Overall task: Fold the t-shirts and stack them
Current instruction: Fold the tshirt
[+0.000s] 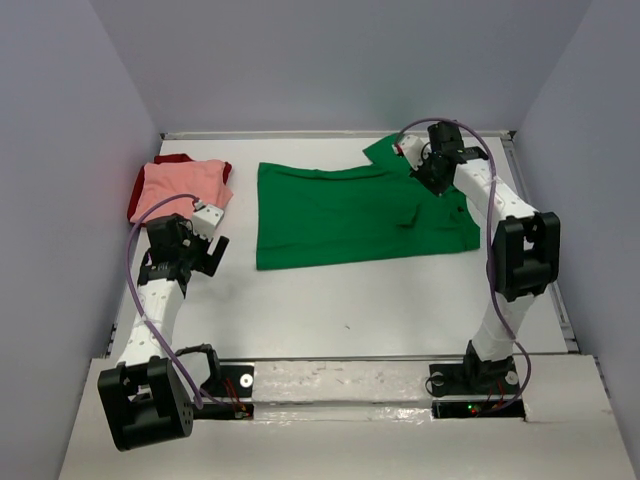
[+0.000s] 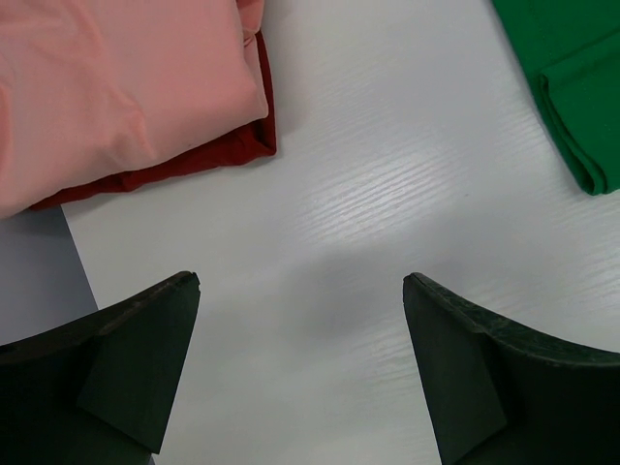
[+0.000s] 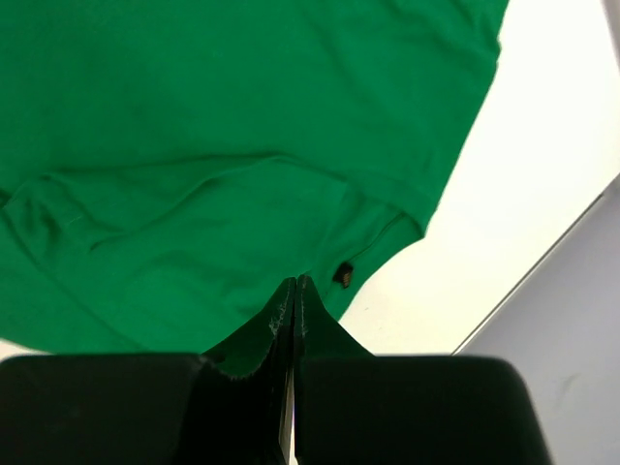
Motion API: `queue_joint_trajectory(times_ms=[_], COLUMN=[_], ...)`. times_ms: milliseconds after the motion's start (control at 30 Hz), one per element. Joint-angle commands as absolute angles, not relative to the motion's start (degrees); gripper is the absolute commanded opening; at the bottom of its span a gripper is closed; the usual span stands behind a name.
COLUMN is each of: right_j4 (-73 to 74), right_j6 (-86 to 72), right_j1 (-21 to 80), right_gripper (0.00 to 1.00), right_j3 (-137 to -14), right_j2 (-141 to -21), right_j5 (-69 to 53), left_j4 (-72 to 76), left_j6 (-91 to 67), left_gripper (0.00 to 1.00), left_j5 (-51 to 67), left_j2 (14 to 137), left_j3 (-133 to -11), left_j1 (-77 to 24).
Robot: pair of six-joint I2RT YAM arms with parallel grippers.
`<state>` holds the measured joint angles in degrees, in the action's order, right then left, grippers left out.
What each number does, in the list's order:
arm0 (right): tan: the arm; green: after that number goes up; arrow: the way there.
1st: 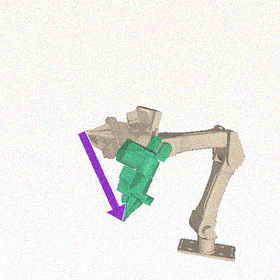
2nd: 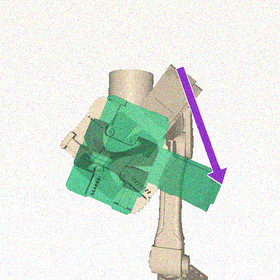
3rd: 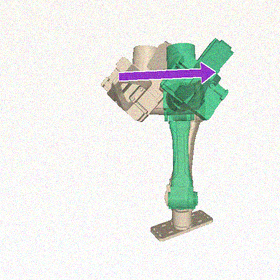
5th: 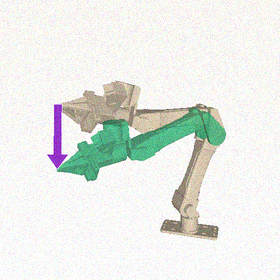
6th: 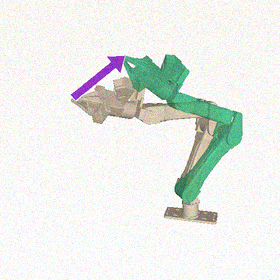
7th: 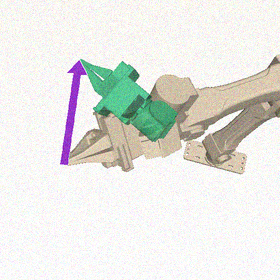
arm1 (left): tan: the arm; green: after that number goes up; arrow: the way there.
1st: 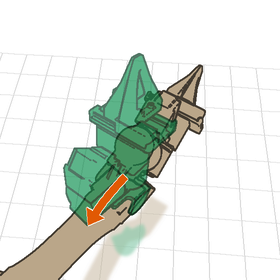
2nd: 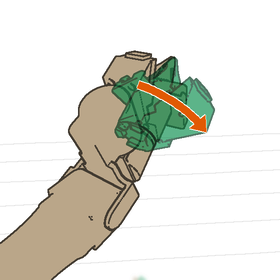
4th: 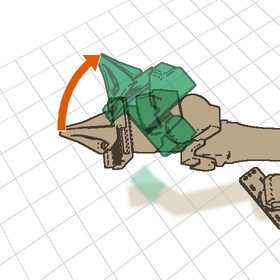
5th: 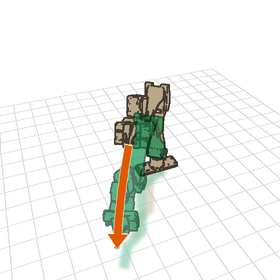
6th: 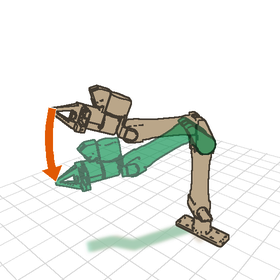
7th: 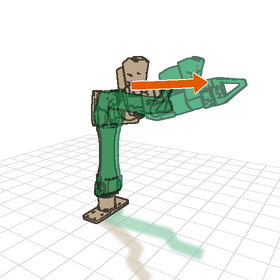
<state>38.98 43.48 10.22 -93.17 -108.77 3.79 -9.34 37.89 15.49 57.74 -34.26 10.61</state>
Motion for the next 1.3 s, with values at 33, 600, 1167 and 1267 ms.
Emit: queue_joint_trajectory(times_ms=[33,600,1167,1267], right_j4=[41.8,52.1,58.3,60.3], right_j6=[38.3,34.2,34.2,34.2], right_j1=[10.6,10.6,10.6,10.6], right_gripper=[0.0,0.0,0.0,0.0], right_j3=[-90.4,-99.9,-103.7,-106.0], right_j2=[-105.8,-117.4,-121.8,-124.2], right_j5=[0.4,-8.9,-12.5,-14.2], left_j4=[-8.9,-9.1,-8.9,-9.1], left_j6=[38.5,38.5,38.6,38.6], left_gripper=[0.99,0.99,0.99,0.99], left_j5=[17.4,17.8,18.2,17.9], left_j2=[57.2,57.5,57.3,57.4], left_j3=[-35.2,-35.3,-35.2,-35.2], left_j1=[10.8,10.8,10.8,10.8])
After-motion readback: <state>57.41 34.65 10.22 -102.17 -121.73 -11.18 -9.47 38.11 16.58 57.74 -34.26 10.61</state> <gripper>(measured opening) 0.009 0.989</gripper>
